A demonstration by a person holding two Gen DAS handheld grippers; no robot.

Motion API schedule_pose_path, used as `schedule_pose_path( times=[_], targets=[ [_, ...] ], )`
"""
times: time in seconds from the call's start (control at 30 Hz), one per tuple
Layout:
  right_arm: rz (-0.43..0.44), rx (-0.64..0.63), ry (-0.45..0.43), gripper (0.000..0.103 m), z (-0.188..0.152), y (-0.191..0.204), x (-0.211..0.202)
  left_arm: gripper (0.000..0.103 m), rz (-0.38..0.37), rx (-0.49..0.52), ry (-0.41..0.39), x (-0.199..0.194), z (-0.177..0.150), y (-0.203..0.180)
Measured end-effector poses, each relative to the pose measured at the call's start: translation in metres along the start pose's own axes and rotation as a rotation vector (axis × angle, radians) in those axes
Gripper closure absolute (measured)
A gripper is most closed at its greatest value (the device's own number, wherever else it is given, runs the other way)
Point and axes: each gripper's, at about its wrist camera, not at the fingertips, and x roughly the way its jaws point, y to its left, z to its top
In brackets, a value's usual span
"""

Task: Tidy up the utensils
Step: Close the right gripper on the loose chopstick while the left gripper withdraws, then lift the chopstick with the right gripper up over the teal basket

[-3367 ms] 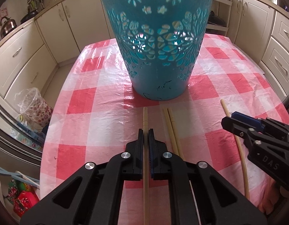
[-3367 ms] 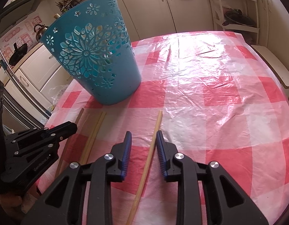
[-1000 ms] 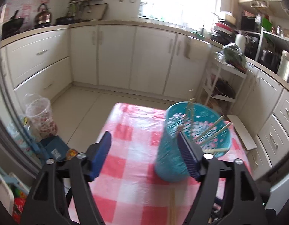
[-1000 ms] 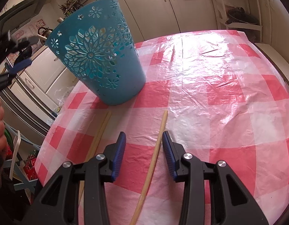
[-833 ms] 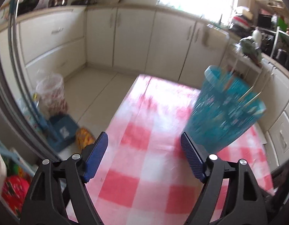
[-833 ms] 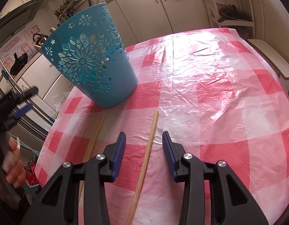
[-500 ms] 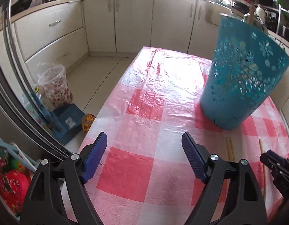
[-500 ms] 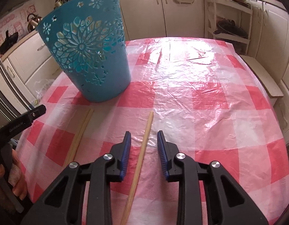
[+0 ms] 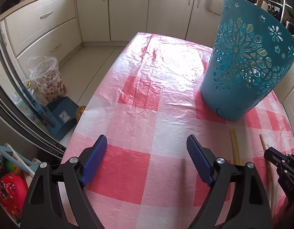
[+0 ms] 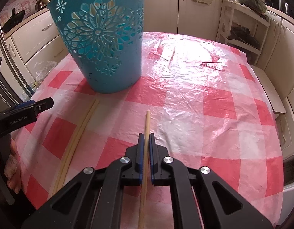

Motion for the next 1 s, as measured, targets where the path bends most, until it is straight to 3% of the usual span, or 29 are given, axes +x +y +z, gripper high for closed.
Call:
schedule_pose_path(
  times=[0.2,1.0],
  targets=[
    [-0.047,-0.044,-0.016,0.097,-0.002,0.007,0.000,0.022,0.007,0.003,-0.020,-0.005,-0.001,-0.002],
    [-0.006,0.011,-0.042,0.097,-0.008,0.001,-0.005,0.022,0.019,0.045,-0.042,-0.011,-0.002,-0.010]
  ],
)
